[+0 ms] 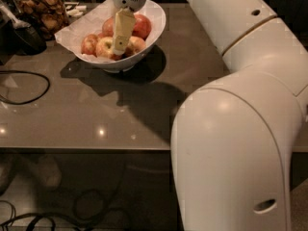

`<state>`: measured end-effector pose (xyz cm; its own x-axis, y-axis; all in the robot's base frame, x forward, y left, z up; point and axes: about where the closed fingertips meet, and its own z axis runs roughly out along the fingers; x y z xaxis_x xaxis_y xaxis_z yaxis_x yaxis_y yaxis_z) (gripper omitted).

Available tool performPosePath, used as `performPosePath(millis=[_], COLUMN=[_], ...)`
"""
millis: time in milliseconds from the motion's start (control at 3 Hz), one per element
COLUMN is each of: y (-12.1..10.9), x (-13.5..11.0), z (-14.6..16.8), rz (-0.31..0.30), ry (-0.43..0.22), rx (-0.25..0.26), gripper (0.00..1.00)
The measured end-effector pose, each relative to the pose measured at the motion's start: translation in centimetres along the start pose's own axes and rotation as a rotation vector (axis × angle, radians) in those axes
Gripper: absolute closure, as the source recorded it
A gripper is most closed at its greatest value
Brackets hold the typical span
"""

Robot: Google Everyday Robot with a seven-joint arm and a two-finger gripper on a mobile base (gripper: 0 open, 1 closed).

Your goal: Pick apple from white bowl

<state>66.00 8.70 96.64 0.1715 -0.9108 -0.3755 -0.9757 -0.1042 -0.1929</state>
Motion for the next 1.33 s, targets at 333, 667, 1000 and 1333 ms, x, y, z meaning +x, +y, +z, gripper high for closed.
performPosePath(millis=[333, 667, 1000, 1333], y=[-0.28, -0.37, -0.38, -0.39], x=[0.06, 0.02, -0.01, -0.06], z=[0.50, 0.75, 0.79, 0.95], rz=[0.000, -0.006, -0.008, -0.011], ry=[-0.003, -0.004, -0.004, -0.006], rx=[-0.008, -0.013, -0.013, -0.017], gripper=[0.20, 0.32, 0.33, 0.31])
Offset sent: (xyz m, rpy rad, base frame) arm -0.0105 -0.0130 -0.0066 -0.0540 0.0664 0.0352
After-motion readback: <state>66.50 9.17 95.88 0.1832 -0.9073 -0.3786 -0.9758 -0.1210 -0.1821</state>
